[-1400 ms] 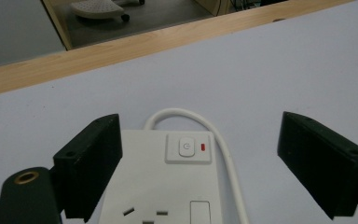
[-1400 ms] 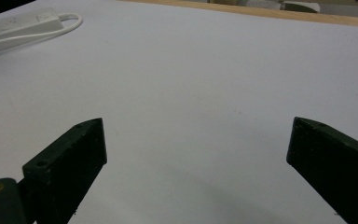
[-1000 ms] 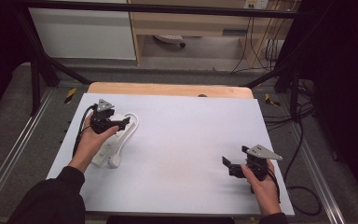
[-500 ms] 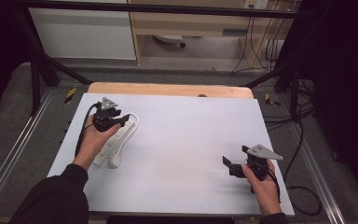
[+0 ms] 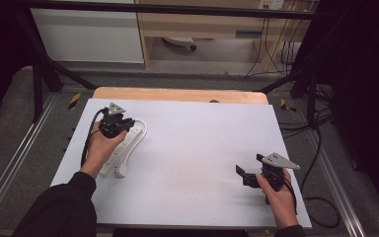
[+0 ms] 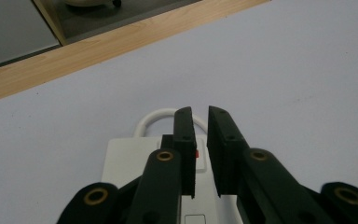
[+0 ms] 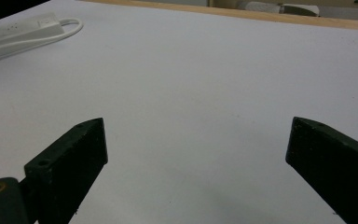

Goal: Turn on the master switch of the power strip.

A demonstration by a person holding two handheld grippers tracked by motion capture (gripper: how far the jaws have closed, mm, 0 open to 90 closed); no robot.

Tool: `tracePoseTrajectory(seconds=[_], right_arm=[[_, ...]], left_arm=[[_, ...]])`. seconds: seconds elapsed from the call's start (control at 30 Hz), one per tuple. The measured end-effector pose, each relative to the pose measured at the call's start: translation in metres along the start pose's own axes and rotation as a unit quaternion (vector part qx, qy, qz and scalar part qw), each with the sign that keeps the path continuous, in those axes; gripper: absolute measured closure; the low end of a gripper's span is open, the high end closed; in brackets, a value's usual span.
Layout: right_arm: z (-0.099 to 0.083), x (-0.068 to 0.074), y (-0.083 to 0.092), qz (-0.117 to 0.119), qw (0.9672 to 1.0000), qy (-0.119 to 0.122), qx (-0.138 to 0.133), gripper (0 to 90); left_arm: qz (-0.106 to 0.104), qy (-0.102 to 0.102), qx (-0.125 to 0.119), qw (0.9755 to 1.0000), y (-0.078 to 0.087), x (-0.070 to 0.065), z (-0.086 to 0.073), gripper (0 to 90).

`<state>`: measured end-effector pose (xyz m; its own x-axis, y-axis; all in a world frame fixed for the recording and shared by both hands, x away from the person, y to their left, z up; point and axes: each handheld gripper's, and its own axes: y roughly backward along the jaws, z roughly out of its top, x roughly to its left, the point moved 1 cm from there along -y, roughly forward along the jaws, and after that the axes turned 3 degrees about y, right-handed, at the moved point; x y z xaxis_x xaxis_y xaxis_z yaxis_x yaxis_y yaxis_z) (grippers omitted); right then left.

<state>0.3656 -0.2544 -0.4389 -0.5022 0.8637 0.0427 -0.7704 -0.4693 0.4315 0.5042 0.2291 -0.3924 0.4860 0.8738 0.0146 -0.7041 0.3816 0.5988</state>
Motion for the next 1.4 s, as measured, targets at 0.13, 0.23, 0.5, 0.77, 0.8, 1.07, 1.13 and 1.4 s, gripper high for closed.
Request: tracePoseTrajectory(seconds=[0.13,0.23,0.5,0.77,0.8,1.07,1.13,1.4], right_arm=[[0.000,0.000,0.000,0.000,1.0000,-0.001,-0.001,5.7],[0.000,0.000,0.000,0.000,1.0000,-0.001,-0.001,5.7],[0.000,0.000,0.000,0.000,1.0000,-0.002,-0.002,5.7],[0.000,0.000,0.001,0.000,1.0000,-0.001,-0.002,5.7],[0.000,0.000,0.001,0.000,1.0000,-0.001,-0.002,5.7],[0.000,0.001,-0.001,0.004,1.0000,0.002,0.001,5.7],[0.000,0.000,-0.001,0.003,1.0000,0.001,0.001,5.7],[0.000,0.000,-0.001,0.003,1.0000,0.002,0.001,5.7]], left_arm=[[-0.005,-0.005,0.006,1.0000,-0.001,-0.001,0.001,85.3],[-0.005,-0.010,0.011,0.9999,-0.003,-0.002,0.001,87.3],[-0.007,-0.013,0.019,0.9997,-0.006,-0.001,0.000,90.0],[-0.005,-0.014,0.029,0.9995,-0.008,0.001,-0.002,90.0],[-0.005,-0.015,0.028,0.9995,-0.008,0.001,-0.002,90.0],[-0.004,-0.015,0.033,0.9993,-0.011,0.003,-0.002,90.0],[-0.004,-0.017,0.035,0.9992,-0.012,0.004,-0.002,90.0],[-0.003,-0.015,0.040,0.9991,-0.015,0.005,-0.004,90.0]])
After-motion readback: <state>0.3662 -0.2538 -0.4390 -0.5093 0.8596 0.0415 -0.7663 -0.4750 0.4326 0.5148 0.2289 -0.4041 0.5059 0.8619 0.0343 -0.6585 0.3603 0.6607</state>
